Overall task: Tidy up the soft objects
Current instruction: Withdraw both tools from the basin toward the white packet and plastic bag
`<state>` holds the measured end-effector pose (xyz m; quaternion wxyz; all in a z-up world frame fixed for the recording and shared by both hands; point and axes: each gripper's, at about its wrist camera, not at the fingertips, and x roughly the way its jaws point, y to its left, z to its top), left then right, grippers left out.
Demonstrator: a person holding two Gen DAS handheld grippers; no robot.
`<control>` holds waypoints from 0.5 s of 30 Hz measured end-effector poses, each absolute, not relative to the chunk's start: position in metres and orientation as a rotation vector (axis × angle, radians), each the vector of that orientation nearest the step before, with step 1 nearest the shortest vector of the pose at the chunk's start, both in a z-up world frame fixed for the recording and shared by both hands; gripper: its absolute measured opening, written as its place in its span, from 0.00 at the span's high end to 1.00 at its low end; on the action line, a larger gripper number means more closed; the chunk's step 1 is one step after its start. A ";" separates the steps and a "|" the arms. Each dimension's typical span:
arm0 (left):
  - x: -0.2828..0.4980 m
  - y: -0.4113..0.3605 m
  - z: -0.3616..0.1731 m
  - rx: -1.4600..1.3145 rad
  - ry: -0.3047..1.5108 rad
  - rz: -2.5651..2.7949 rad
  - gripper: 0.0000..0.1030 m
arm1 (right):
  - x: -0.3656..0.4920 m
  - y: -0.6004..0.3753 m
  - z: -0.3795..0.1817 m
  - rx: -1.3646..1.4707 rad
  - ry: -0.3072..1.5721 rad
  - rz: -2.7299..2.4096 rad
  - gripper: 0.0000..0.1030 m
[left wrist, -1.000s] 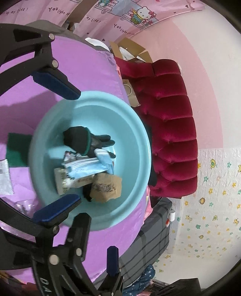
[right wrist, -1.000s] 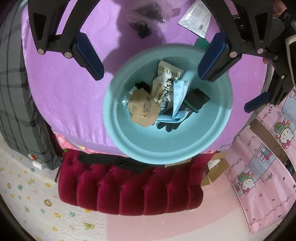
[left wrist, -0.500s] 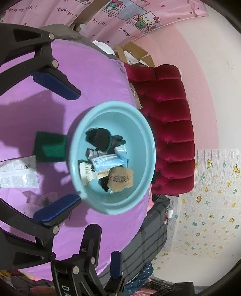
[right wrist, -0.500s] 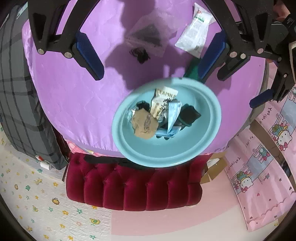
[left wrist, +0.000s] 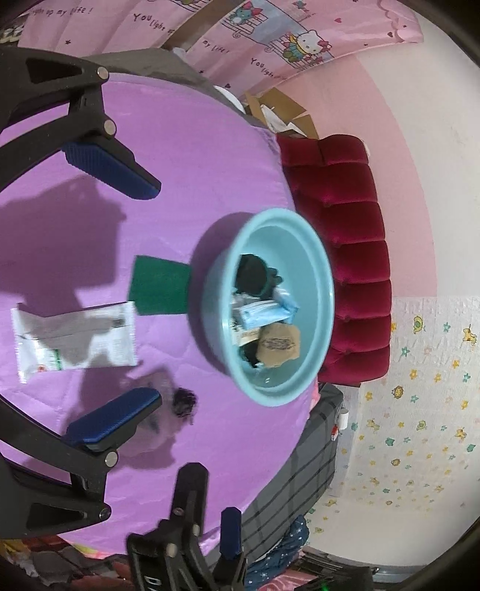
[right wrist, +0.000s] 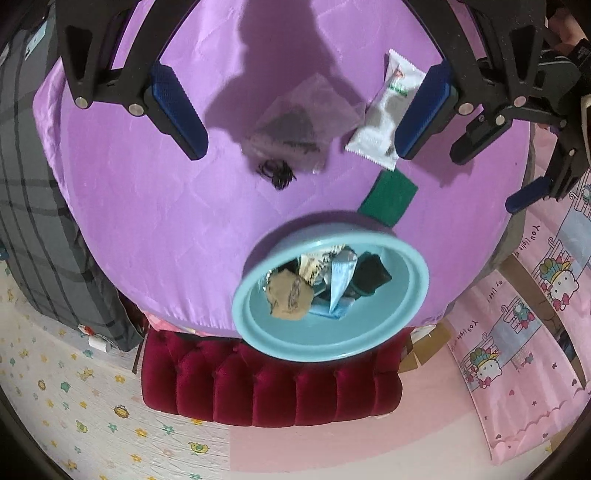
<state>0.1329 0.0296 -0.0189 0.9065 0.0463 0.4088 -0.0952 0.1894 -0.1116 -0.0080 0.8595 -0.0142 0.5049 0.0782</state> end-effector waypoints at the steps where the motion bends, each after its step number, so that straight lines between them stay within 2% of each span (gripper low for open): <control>1: 0.129 0.030 -0.022 0.093 0.849 -0.196 0.00 | 0.184 -0.112 -0.010 -0.031 1.054 0.164 0.00; 15: 0.090 0.038 -0.064 0.055 0.905 -0.208 0.00 | 0.147 -0.118 -0.053 -0.004 1.073 0.151 0.00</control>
